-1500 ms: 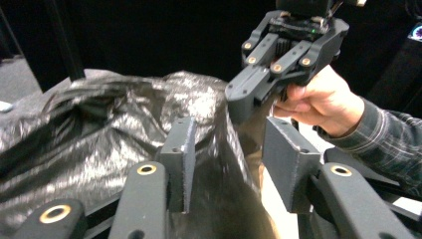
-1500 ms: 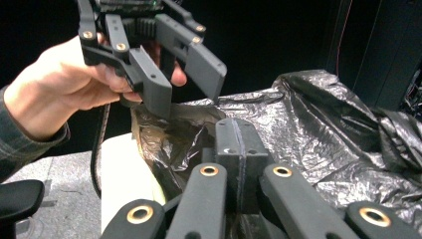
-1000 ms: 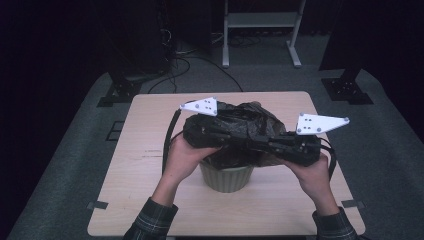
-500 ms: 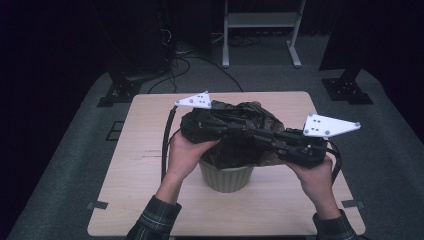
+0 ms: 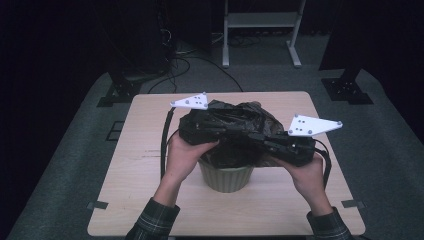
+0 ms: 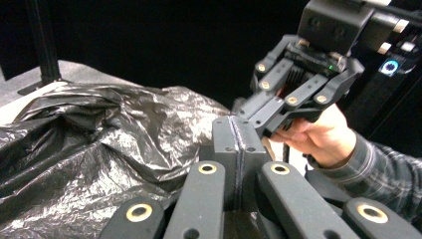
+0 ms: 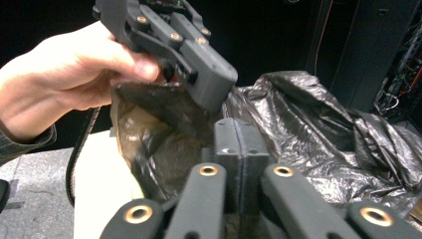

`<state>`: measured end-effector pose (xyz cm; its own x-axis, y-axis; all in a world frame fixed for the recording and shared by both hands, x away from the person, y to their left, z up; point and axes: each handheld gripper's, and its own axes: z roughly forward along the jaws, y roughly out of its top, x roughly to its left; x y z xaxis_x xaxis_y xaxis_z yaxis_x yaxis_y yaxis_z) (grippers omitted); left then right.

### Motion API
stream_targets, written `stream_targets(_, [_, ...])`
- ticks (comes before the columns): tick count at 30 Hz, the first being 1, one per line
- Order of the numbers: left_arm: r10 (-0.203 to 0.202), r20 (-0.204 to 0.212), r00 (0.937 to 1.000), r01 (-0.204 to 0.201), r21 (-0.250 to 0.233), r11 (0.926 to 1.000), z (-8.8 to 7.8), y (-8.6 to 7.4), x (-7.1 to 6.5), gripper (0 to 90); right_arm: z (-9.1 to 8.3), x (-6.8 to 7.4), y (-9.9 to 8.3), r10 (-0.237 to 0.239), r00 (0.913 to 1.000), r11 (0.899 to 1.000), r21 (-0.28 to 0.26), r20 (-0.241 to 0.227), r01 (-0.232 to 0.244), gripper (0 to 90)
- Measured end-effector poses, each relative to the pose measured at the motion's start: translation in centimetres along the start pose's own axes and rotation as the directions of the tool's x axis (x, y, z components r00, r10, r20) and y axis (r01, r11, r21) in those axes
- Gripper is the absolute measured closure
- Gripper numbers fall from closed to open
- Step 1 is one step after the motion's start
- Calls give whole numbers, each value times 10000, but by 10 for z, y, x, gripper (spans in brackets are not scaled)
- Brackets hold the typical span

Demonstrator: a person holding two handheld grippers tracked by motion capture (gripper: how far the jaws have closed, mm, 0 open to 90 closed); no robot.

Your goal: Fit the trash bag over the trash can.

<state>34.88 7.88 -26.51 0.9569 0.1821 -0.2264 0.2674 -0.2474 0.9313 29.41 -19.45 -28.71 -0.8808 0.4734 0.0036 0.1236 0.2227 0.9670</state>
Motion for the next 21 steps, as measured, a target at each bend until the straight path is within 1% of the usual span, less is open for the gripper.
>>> stream_targets(1, [-79,-18,10000,79,-78,9999,0,-1,1,895,1,1,-1,3,9999,10000,81,-158,-2,900])
stream_targets(3, [-141,-50,9999,140,-151,9998,-1,-2,3,894,1,2,-1,-62,9995,9999,119,-325,66,900])
stream_targets(5, [-195,-219,9996,188,-296,9994,-3,-2,5,886,-1,4,-1,-181,9992,9996,226,-366,189,900])
stream_targets(7, [-263,-310,9992,247,-523,9983,-8,-2,7,870,-3,4,-3,-183,9990,9993,306,-419,196,900])
stream_targets(9, [-224,-668,9975,187,-558,9983,-13,-2,8,880,-6,2,-4,-180,9991,9992,347,-373,193,900])
stream_targets(11, [-157,-1066,9942,94,-592,9982,-20,-3,9,895,-11,-1,-7,-116,9995,9994,329,-280,125,900])
stream_targets(13, [-93,-1451,9894,5,-602,9982,-28,-5,10,896,-17,-5,-10,-3,9998,9995,318,-197,10,900])
stream_targets(15, [-138,-1786,9838,24,-638,9980,-37,-8,13,897,-23,-9,-14,47,10000,9995,298,-51,-46,900])
stream_targets(19, [-294,-2119,9768,121,-827,9965,-56,-20,17,897,-36,-20,-20,329,9990,9993,188,316,-335,900])
stream_targets(20, [-294,-2119,9768,121,-827,9965,-56,-20,17,897,-39,-23,-21,387,9985,9991,147,392,-393,900])
stream_targets(21, [-312,-2055,9782,142,-837,9964,-63,-26,17,896,-42,-25,-22,428,9983,9990,76,401,-431,900])
